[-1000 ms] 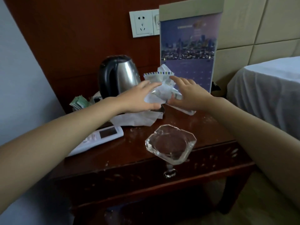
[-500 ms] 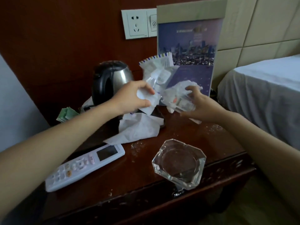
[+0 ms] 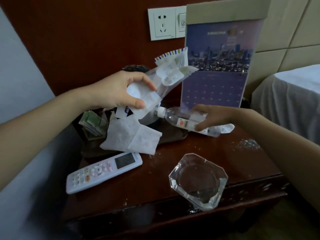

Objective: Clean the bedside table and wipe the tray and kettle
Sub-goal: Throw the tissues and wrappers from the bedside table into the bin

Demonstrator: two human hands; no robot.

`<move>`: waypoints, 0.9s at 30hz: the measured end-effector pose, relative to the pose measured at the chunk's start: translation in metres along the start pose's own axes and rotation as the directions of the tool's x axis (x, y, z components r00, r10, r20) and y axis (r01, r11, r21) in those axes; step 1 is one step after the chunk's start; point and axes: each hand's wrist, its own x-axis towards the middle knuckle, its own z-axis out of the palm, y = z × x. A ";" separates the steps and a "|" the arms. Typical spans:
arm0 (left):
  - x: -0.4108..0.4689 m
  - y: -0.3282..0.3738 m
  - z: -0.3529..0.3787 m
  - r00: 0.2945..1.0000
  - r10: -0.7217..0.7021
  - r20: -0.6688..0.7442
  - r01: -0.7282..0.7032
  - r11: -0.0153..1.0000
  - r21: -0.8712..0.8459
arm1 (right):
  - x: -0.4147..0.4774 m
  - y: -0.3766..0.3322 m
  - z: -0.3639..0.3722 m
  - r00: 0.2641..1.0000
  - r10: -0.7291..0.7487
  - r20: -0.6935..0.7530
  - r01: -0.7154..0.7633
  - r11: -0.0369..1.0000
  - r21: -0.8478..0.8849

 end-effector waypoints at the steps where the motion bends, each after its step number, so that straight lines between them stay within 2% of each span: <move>1: -0.001 0.003 -0.003 1.000 -0.008 -0.002 0.008 1.000 0.002 | 0.001 0.003 0.002 1.000 -0.019 -0.010 0.019 1.000 -0.002; 4: -0.006 0.015 -0.010 1.000 -0.006 -0.026 0.005 1.000 -0.030 | -0.005 0.002 -0.001 0.993 -0.087 -0.083 0.091 0.995 0.045; 7: -0.014 0.026 -0.019 0.997 0.000 -0.078 -0.008 0.995 -0.100 | -0.027 -0.017 -0.012 0.971 -0.213 -0.105 0.236 0.910 0.342; 9: -0.022 0.029 -0.025 0.997 0.002 -0.072 -0.009 0.996 -0.094 | -0.039 -0.033 -0.017 0.954 -0.287 -0.085 0.293 0.839 0.458; 13: -0.048 0.024 -0.045 0.998 -0.023 -0.052 0.015 0.987 -0.159 | -0.044 -0.055 -0.011 0.949 -0.315 0.007 0.294 0.894 0.337; 15: -0.066 0.016 -0.057 0.998 -0.067 0.005 0.067 0.981 -0.181 | -0.044 -0.060 -0.003 0.954 -0.298 0.028 0.274 0.908 0.317; 19: -0.100 -0.013 -0.055 0.965 -0.218 0.148 0.220 0.976 0.002 | -0.041 -0.066 0.008 0.954 -0.297 0.041 0.271 0.912 0.307; 21: -0.113 -0.029 -0.039 0.943 -0.273 0.189 0.274 0.962 0.023 | -0.040 -0.073 0.013 0.948 -0.312 0.062 0.281 0.913 0.296; 24: -0.125 -0.061 -0.005 0.933 -0.336 0.128 0.330 0.942 0.063 | -0.037 -0.080 0.022 0.945 -0.315 0.084 0.278 0.913 0.298; 27: -0.131 -0.095 0.020 0.887 -0.462 0.005 0.440 0.848 0.295 | -0.036 -0.077 0.032 0.935 -0.335 0.114 0.290 0.909 0.299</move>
